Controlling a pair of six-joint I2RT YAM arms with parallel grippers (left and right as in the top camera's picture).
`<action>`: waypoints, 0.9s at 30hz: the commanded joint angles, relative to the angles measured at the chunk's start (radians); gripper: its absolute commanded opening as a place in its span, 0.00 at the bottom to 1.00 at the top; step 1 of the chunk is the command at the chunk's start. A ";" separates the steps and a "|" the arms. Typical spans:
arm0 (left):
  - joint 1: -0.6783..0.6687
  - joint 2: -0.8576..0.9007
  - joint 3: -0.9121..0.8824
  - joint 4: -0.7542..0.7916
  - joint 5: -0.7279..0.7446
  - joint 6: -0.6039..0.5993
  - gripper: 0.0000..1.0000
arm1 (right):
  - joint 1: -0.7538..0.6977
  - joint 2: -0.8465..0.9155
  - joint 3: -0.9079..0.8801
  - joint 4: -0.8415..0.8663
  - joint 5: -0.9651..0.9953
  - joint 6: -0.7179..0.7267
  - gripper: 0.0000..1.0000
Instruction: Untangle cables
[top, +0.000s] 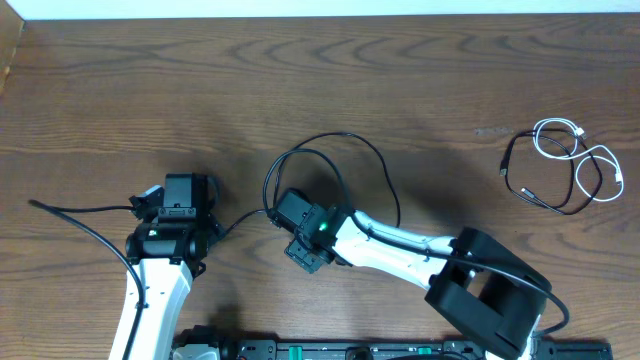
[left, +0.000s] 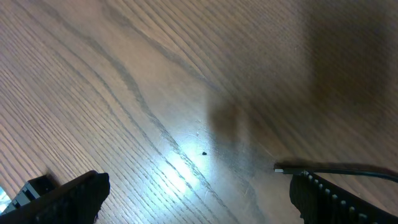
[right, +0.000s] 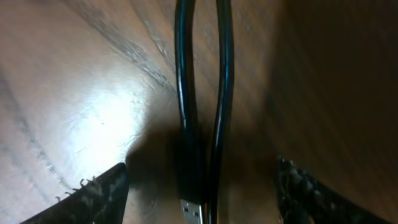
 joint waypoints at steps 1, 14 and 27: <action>0.004 0.000 0.006 -0.005 -0.020 -0.008 0.98 | -0.006 0.050 -0.001 0.002 0.011 -0.004 0.63; 0.004 0.000 0.006 -0.005 -0.020 -0.008 0.98 | -0.005 0.071 -0.001 0.003 0.011 -0.003 0.11; 0.004 0.000 0.006 -0.005 -0.020 -0.008 0.98 | -0.017 -0.005 0.051 -0.037 0.038 -0.002 0.01</action>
